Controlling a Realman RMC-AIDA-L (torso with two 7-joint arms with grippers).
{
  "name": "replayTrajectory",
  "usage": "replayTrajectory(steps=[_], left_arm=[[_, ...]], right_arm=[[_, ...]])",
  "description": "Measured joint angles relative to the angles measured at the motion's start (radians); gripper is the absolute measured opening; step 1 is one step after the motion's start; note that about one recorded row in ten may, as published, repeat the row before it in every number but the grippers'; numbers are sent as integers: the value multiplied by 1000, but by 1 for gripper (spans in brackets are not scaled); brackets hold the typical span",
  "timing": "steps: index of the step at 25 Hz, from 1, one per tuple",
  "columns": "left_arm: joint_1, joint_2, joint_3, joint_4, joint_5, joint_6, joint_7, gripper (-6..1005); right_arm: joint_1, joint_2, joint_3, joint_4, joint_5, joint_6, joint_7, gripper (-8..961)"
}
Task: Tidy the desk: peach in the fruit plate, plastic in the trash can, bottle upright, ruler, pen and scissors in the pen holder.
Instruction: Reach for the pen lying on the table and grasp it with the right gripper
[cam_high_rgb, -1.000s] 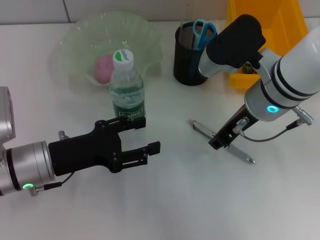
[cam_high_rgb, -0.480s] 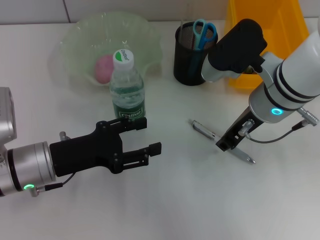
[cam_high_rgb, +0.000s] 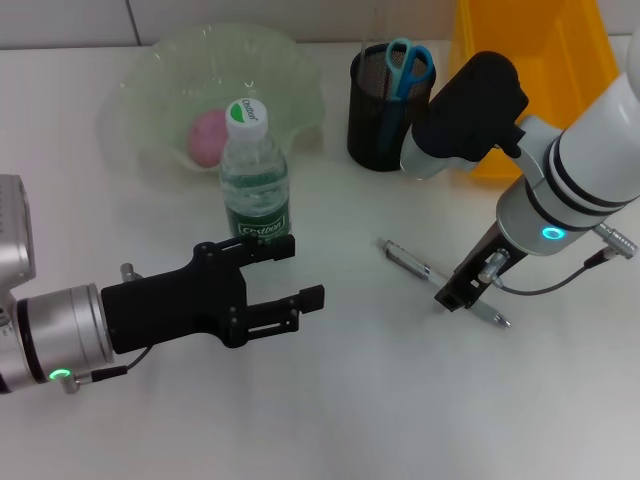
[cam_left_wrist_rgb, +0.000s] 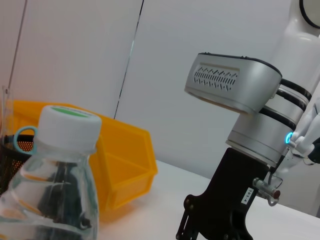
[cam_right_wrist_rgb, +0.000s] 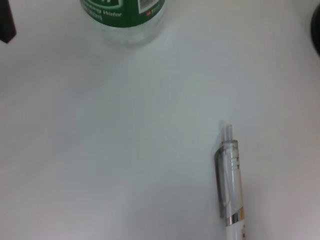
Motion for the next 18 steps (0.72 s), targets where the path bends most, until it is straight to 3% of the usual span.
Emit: replayTrajectory(steps=[8,12,18], left_arm=[[0,0,0,0,0,0,1,756],[0,0,0,0,-1,0,1,756],[1,0,0,-2,-2,1,1,756]], right_arm=[[1,1,-6,7,3,6,-1,304],[1,1,-8,16,4,12,-1,137],[0,2,-8,17,4,14,-3,91]])
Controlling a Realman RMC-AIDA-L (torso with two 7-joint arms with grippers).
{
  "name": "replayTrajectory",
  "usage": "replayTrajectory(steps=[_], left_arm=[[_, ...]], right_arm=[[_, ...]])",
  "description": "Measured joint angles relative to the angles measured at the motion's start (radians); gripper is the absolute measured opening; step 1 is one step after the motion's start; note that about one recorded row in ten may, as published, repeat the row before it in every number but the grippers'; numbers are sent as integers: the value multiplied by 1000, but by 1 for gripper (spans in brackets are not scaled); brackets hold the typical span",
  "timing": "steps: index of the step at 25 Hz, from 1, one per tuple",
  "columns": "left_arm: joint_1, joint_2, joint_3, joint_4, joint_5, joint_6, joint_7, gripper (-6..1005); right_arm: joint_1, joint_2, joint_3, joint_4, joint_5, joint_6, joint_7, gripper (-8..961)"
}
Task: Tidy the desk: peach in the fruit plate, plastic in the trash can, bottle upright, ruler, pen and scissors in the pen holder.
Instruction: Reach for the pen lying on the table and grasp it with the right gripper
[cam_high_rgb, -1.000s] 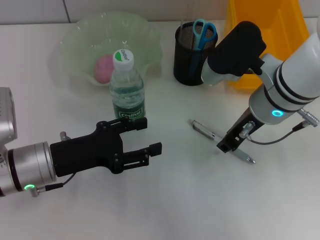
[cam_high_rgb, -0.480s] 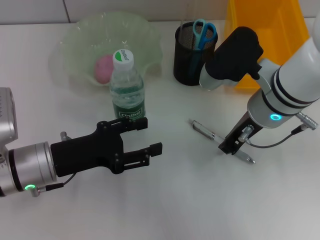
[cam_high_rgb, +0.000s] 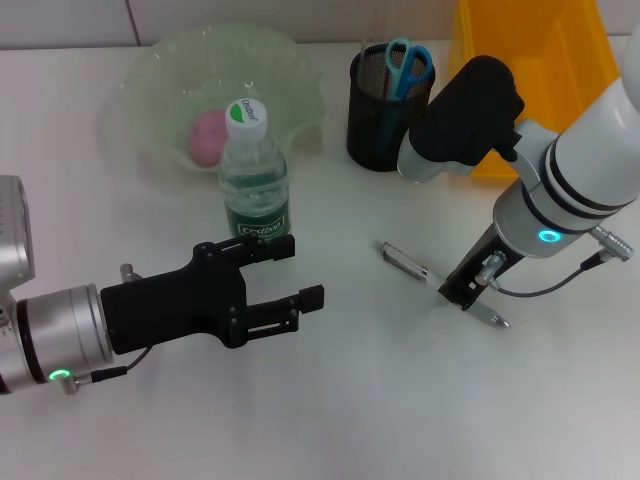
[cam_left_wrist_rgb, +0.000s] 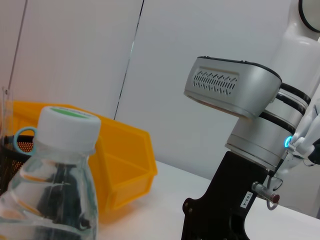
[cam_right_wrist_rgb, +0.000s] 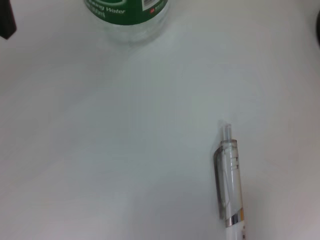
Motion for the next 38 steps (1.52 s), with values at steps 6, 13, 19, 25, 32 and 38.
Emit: replayTrajectory(steps=[6,13,19,25,32,38], left_arm=[[1,0,0,0,-1,0,0,756],[2,0,0,0,-2,0,0,756],[2,2,0,0,-2,0,0,756],[2,2,0,0,-2,0,0,756],[4,2,0,0,-2,0,-1,756],[5,2,0,0,-1,0,0,756]], right_arm=[[-3,0,0,-5,2,1,-3,89],[-22,0,5,-33,3,-2,-7,88],[-30,0,9,-53,3,-11,-9,86],[-35,0,10,-71,3,-20,-10,-2],[-29,-3,15,-81,1,-54,-9,61],[-39,-1,17,-89,-1,-68,-6,115]])
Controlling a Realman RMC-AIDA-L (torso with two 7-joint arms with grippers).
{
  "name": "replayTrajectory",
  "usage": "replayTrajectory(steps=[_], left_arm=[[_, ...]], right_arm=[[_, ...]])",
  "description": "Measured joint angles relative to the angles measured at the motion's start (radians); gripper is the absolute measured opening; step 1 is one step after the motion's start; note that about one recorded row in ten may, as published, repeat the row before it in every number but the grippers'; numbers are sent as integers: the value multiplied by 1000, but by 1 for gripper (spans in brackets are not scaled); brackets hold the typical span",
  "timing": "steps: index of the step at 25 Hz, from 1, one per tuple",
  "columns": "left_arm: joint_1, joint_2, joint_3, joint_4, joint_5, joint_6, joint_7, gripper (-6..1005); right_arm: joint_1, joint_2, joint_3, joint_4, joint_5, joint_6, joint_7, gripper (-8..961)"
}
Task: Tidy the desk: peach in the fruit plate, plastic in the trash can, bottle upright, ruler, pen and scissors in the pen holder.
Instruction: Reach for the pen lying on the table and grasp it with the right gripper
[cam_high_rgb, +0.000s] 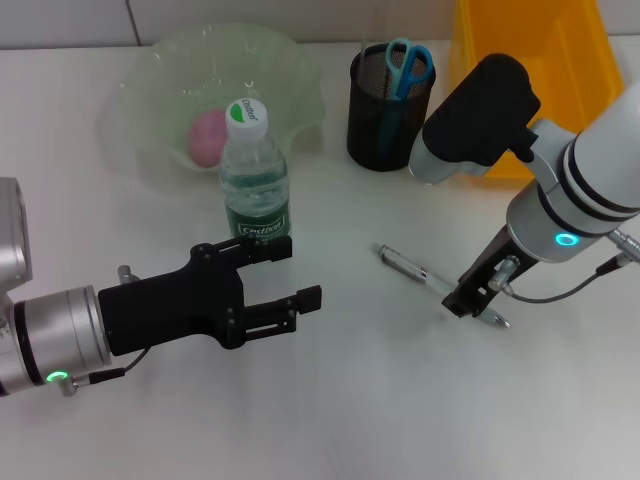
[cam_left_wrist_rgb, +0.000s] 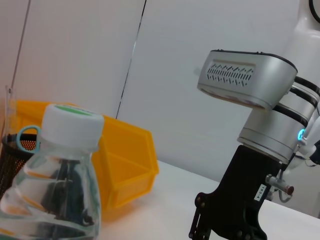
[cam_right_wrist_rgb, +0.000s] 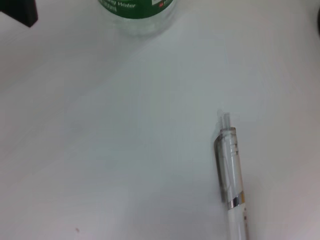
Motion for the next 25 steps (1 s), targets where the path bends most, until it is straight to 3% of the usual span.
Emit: replayTrajectory(steps=[9,25], left_arm=[[0,-1,0,-1,0,0,1,756],[-5,-3,0,0,-1,-6,3,756]], right_arm=[[-10,1,0,6,-4,5,-1,308],[-21,1,-8,8,-27,10,-7,245]])
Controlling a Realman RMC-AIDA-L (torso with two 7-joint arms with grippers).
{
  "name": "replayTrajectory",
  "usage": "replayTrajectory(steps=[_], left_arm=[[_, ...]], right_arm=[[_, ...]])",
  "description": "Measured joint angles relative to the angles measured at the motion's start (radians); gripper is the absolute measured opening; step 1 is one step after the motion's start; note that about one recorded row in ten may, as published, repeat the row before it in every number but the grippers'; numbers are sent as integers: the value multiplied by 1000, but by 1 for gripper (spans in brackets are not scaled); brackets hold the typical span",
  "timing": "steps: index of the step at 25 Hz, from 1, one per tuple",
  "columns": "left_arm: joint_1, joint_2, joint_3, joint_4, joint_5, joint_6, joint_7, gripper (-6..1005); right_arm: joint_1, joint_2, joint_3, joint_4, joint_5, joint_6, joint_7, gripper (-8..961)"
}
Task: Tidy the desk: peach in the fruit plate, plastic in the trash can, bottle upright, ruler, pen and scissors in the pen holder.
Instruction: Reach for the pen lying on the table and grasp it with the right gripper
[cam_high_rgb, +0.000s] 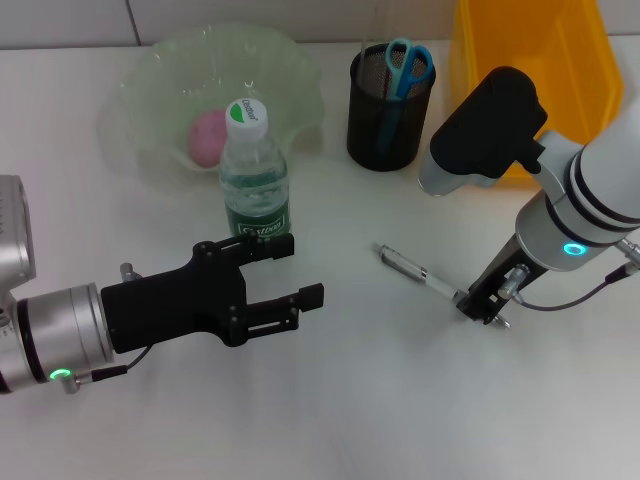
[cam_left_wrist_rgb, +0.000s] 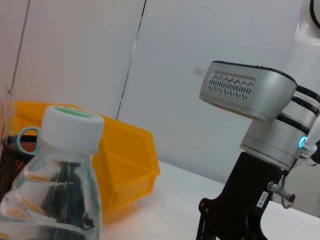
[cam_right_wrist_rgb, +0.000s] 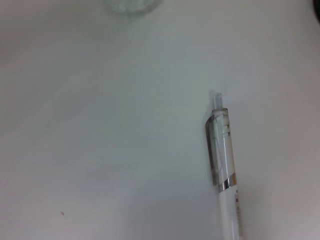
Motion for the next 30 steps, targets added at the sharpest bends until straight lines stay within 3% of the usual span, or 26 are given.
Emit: replayTrajectory(steps=[8,13,21,30], left_arm=[[0,0,0,0,-1,0,0,756],[2,0,0,0,-1,0,0,756],[4,-1,0,0,-1,2,0,756],[5,0,-8,0,-1,5,0,756]], right_arm=[[-7,1,0,-1,0,6,-10,193],[-14,1,1,-6,1,9,-11,112],[-40,3,19,-35,7,10,-29,110],[-106,3,180,-117,79,-5,-139,108]])
